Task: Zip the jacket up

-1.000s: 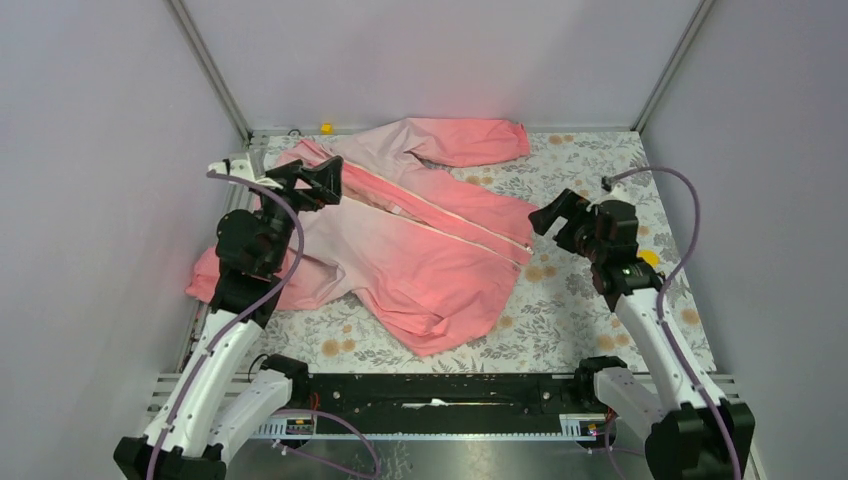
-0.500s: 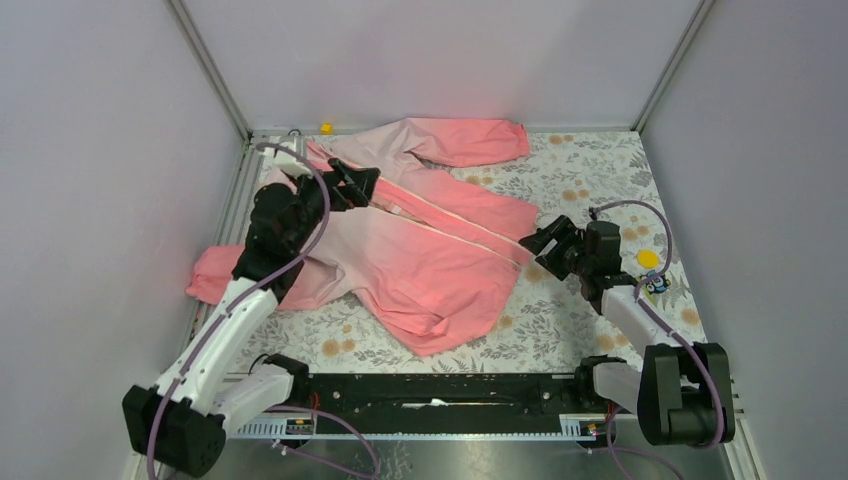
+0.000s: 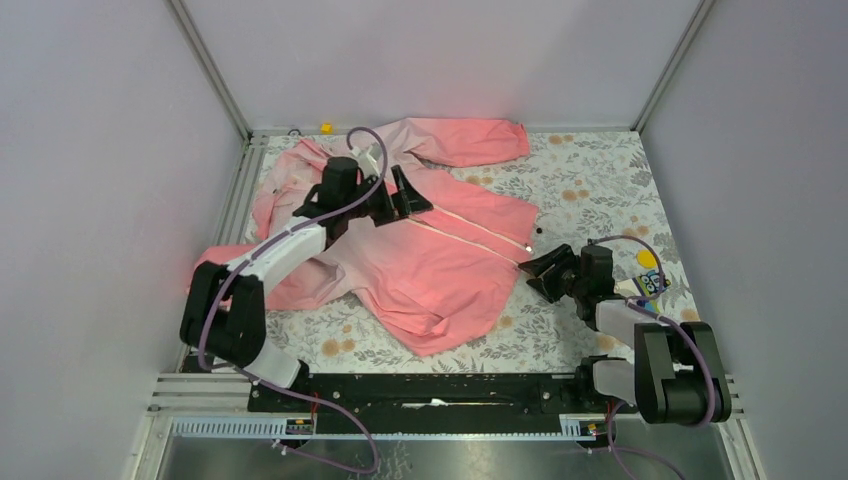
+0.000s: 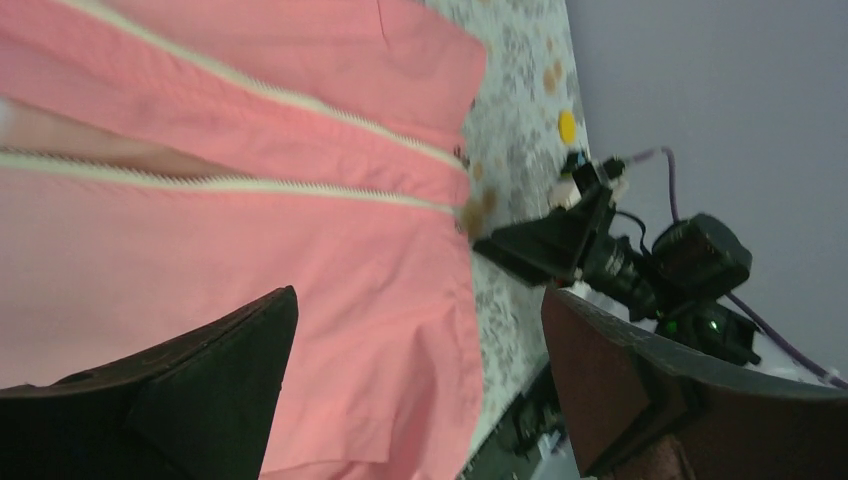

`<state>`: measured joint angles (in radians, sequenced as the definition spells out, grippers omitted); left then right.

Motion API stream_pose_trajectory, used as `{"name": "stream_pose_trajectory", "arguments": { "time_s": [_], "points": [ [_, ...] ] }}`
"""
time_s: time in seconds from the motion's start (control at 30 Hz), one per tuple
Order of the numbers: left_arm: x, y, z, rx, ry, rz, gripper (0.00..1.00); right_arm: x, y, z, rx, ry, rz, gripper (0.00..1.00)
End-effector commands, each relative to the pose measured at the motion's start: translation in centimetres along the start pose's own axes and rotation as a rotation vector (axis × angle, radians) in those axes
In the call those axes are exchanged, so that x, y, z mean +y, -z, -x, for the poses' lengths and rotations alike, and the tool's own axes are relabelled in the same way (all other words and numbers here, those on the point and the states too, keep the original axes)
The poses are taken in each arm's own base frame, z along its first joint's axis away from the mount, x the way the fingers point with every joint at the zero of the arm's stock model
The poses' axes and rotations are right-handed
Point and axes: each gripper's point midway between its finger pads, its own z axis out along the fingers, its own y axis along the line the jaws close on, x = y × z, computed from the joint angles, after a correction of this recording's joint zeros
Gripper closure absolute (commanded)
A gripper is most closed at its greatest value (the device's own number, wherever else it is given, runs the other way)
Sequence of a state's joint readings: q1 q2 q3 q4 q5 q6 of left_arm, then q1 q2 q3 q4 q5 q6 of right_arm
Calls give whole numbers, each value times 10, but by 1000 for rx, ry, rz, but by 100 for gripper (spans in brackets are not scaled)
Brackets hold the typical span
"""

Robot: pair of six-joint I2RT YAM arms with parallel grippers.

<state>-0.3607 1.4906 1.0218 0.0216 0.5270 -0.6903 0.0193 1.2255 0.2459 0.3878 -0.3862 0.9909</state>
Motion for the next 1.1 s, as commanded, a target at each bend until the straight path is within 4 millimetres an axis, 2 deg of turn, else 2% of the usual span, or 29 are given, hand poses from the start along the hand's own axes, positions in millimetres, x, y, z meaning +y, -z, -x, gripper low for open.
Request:
{"name": "stream_pose_trajectory", "arguments": {
  "time_s": [0.0, 0.27, 0.47, 0.6, 0.63, 0.8, 0.9, 0.97, 1.07],
  "points": [
    [-43, -8, -24, 154, 47, -172, 1, 11, -3, 5, -19, -36, 60, 42],
    [-54, -29, -75, 311, 99, -217, 1, 11, -12, 3, 7, -52, 83, 48],
    [-64, -39, -112, 412, 184, -283, 4, 27, -19, -7, 97, -49, 195, 73],
    [-62, -44, -124, 445, 254, -308, 7, 46, -13, -20, 178, -7, 338, 98],
    [-60, -45, -126, 450, 278, -307, 9, 52, -9, -22, 188, 10, 386, 100],
    [-61, -46, -134, 455, 387, -349, 14, 81, 6, -30, 243, 118, 590, 100],
    [-61, -43, -137, 446, 478, -390, 19, 87, 13, -37, 275, 111, 660, 100],
    [-64, -42, -136, 433, 518, -412, 24, 87, 12, -41, 294, 115, 662, 100],
    [-67, -43, -137, 418, 554, -408, 27, 87, 15, -45, 292, 139, 666, 100]
  ]
}}
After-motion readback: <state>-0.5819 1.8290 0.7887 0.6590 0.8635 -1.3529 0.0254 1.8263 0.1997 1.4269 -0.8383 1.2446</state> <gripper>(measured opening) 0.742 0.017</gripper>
